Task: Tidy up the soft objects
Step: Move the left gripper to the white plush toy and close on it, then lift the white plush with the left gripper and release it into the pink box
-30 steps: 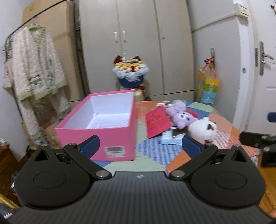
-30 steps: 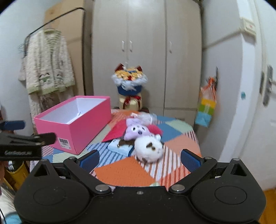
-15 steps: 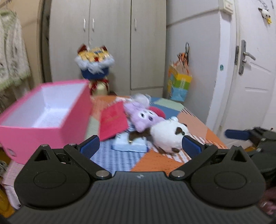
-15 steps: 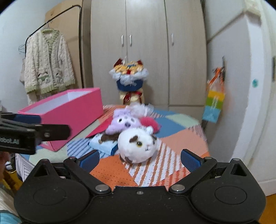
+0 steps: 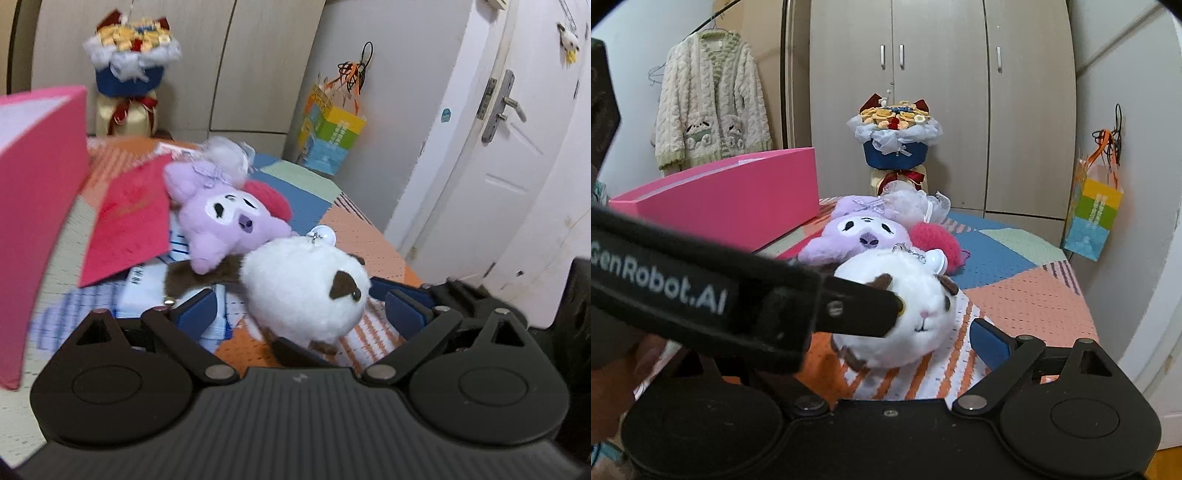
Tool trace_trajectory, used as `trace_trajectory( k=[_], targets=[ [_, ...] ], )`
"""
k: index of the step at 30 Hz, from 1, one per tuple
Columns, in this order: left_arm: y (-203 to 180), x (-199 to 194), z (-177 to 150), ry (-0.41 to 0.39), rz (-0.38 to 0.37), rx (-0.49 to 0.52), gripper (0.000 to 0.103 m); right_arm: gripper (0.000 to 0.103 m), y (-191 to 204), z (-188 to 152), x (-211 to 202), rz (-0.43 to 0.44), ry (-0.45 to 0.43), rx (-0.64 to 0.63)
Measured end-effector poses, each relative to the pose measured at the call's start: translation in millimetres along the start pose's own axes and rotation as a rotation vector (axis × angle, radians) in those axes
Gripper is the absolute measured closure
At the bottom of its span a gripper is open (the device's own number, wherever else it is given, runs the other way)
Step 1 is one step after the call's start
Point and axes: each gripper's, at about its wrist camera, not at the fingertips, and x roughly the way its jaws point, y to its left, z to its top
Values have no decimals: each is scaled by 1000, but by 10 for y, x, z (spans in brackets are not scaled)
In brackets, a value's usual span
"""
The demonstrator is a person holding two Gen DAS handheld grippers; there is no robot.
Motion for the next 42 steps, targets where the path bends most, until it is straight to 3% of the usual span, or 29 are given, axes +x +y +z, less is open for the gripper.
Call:
trace_trajectory(
  k=[6,9,19,35,42],
  targets=[
    [61,183,-32,42,-18,-43,22,9,-62,-41,140,26,-6,57],
    [44,188,-59,48,-42,-56,33,27,-62,-66,166,32,-14,71],
    [-150,-30,-147,49,-46,-12,35,32,83,-89,-115,-27,-48,29],
    [-229,-648,-269,104,-67,-18,37,32,452,-18,-625,-31,14,-18],
    [-206,-1019,-324,140,-44,-24,38,32,750,37,-878,0,43,-81]
  ],
)
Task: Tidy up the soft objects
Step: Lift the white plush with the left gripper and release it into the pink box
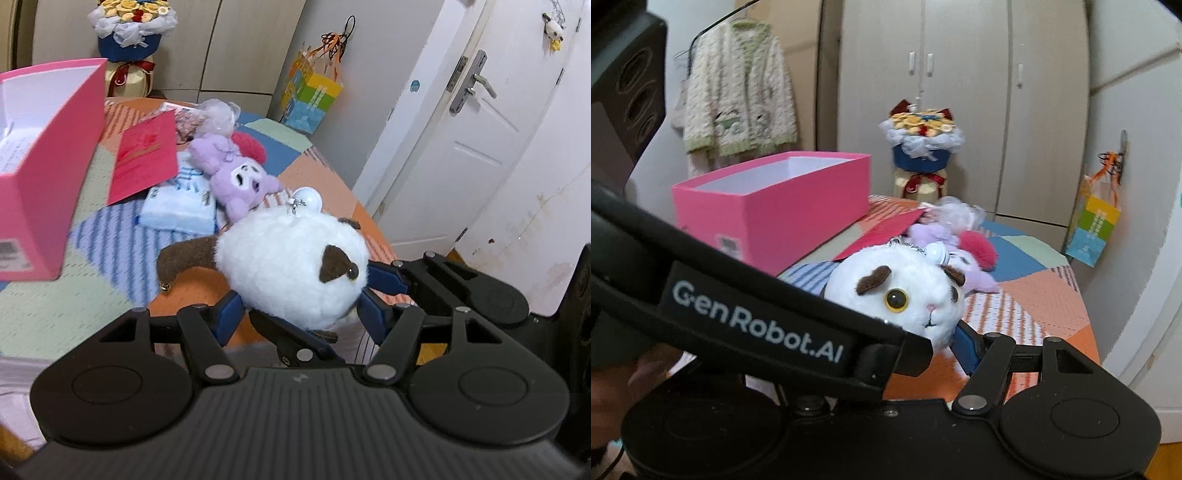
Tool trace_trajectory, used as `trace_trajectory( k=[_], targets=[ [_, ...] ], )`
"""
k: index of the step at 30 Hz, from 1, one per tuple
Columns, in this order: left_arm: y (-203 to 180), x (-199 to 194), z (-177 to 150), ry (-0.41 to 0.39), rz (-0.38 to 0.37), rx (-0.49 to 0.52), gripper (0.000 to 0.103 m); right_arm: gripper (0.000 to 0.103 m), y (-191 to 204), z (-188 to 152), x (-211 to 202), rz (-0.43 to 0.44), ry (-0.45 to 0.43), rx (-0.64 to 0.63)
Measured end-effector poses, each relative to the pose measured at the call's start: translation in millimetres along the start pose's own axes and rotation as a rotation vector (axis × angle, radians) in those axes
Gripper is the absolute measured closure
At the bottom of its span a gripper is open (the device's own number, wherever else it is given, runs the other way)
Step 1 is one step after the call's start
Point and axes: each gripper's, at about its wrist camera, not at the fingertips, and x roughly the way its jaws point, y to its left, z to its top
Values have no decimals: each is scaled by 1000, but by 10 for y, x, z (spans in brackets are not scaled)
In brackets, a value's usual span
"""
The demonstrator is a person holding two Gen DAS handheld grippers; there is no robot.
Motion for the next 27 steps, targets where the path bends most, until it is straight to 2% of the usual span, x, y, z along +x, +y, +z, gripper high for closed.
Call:
trace_trajectory(
  k=[7,13,20,27],
  targets=[
    [132,-416,-111,-3,36,-16,38,32,353,77,-176,41,17,-44],
    [284,-901,-108,-41,99,-23,38,32,708,274,-291,106,-28,-116],
    [476,-1346,98,-104,177,-37,38,32,1018,655,-310,177,-91,-158],
    [809,-1511,489,-147,212,-59,38,32,1157,1129,-64,218,-114,-165]
  ],
)
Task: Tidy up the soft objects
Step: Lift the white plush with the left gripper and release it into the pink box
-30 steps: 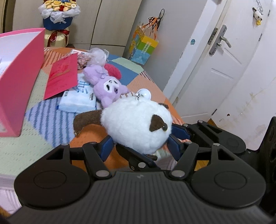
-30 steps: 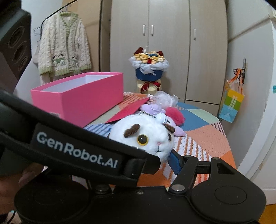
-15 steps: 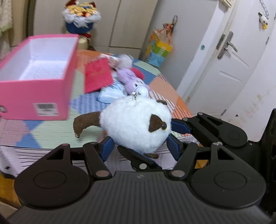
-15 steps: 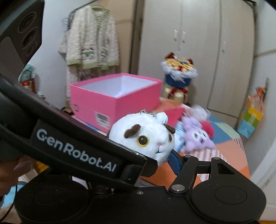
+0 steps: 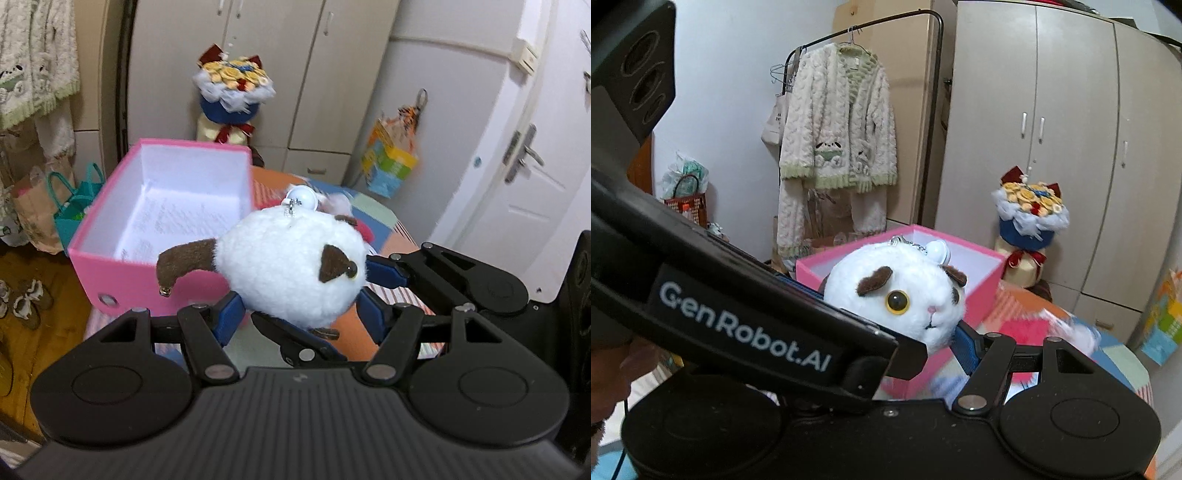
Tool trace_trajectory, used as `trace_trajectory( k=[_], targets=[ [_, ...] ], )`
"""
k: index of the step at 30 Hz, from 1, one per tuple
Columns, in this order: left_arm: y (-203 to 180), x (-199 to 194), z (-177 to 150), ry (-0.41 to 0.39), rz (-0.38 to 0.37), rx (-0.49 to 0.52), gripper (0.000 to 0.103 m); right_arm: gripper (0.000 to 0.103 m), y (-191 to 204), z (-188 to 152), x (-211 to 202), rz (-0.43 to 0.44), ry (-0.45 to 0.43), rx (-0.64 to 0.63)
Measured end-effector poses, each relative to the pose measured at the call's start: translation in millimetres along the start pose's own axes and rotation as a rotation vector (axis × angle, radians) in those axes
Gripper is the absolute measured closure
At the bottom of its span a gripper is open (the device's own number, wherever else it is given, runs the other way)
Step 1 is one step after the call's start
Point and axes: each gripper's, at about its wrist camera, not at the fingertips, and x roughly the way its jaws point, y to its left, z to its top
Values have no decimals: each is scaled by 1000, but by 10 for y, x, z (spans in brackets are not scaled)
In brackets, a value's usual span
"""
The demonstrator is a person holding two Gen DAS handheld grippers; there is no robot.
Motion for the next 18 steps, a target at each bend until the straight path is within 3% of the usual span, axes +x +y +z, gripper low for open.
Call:
trace_trajectory(
  k=[10,18],
  targets=[
    [577,529,682,20,29,-9,38,32,-200,458,844,39,-7,58],
    [1083,1187,848,103,48,-115,38,32,-412,478,1651,99,61,129]
  ],
)
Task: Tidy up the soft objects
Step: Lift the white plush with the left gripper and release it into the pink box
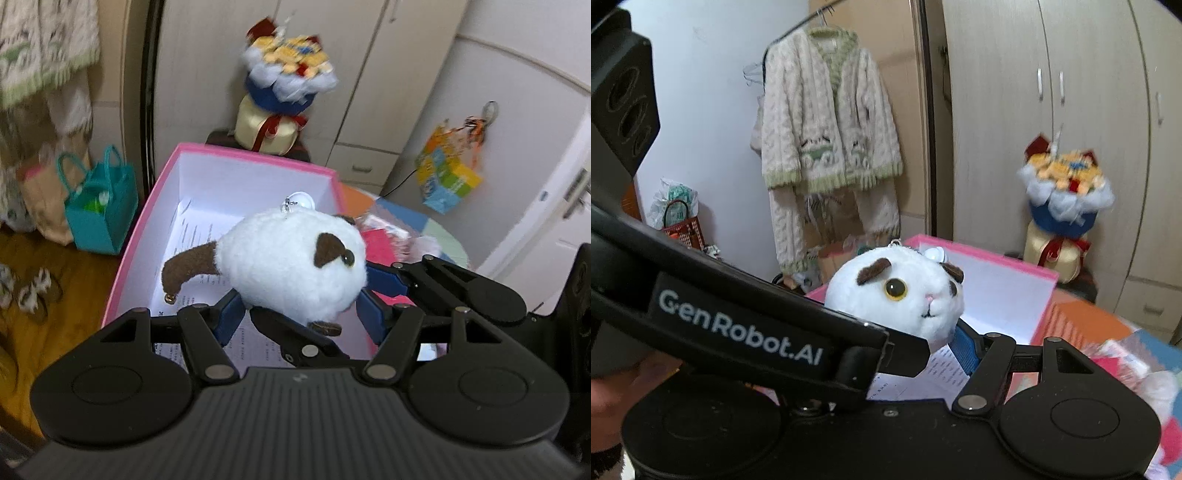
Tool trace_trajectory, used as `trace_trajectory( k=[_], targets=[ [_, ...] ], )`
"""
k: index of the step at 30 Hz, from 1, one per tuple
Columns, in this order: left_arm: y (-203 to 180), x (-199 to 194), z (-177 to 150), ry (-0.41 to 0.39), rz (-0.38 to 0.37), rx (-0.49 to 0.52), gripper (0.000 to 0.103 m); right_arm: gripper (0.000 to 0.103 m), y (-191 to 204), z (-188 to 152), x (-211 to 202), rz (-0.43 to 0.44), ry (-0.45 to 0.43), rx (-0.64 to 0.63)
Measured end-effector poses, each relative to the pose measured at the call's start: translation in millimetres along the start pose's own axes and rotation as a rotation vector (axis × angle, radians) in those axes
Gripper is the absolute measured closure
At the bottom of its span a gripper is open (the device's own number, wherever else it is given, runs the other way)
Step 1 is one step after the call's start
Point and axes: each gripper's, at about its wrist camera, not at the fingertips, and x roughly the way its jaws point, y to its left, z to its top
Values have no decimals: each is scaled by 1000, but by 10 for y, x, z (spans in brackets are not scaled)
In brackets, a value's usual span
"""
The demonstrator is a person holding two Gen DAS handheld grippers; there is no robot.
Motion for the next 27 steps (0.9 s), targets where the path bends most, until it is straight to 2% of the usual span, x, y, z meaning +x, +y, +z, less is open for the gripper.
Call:
trace_trajectory(
  k=[3,6,9,16,22,27],
  targets=[
    [168,232,24,50,-6,-48,40,33,-36,-10,231,-5,48,-9],
    [240,420,12,100,-3,-63,47,34,-39,-18,387,-16,92,-38],
    [312,494,5,129,-44,-83,47,34,-18,-17,414,-29,123,-91],
    [425,651,-34,170,-69,-140,47,34,-21,-13,526,-47,217,-124],
    [496,700,-38,195,-47,-172,45,32,-31,-26,600,-52,246,-108],
    [451,510,-20,151,-23,-138,40,28,-2,8,521,-81,225,-117]
  ],
)
